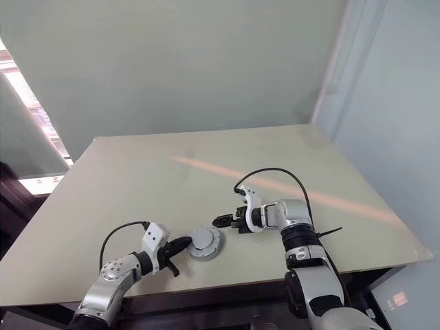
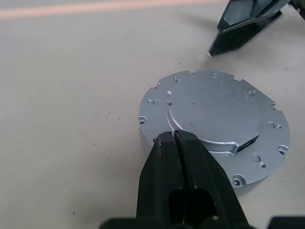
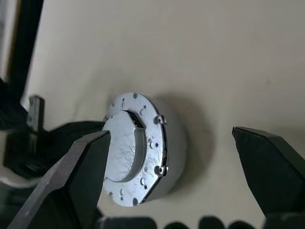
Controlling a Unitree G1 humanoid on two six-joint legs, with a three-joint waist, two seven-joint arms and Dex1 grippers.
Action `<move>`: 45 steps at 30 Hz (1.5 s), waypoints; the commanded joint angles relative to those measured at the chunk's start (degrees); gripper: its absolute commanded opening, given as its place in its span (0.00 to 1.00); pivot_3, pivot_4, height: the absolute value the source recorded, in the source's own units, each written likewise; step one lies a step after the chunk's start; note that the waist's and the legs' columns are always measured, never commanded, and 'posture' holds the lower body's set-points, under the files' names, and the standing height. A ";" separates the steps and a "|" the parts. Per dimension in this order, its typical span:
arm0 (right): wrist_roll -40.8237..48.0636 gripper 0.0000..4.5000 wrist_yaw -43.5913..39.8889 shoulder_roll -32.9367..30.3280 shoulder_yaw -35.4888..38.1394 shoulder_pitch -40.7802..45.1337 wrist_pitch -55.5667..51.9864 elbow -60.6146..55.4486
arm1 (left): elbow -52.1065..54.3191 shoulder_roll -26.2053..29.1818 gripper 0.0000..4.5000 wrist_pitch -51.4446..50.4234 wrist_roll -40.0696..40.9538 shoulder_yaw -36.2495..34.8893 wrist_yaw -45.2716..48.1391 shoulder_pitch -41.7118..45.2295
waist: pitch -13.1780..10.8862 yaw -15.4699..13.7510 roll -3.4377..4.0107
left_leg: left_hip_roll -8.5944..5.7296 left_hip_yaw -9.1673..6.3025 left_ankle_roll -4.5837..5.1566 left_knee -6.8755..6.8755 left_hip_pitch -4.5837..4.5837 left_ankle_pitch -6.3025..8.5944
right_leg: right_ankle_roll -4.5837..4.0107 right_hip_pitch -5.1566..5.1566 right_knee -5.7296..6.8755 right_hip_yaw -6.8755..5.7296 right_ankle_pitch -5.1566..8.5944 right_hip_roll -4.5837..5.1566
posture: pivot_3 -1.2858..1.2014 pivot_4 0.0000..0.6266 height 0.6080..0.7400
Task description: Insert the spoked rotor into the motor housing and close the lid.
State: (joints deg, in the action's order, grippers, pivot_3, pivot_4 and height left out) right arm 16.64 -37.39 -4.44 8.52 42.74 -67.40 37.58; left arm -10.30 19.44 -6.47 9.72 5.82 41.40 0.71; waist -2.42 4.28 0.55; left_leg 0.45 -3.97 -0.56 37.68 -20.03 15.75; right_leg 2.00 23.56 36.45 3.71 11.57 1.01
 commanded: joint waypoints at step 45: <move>13.03 0.27 2.88 4.50 9.25 -2.81 -7.12 8.04 | 0.68 0.57 0.00 -3.04 -1.93 3.00 0.21 -1.52 | 0.09 0.09 0.16 | 0.01 0.01 0.11 -0.51 -0.33 0.01 | 0.04 0.10 -0.65 0.12 -0.02 -0.11 | 0.52 0.00 1.00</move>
State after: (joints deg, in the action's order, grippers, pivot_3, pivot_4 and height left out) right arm 28.03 -34.31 -1.24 18.32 39.67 -74.22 46.89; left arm -8.72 20.47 -8.16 9.20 5.59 40.57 0.13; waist -2.34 4.37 0.72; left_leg 0.46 -3.96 -0.44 37.18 -20.36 15.76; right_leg 2.03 23.66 35.80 3.83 11.55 0.90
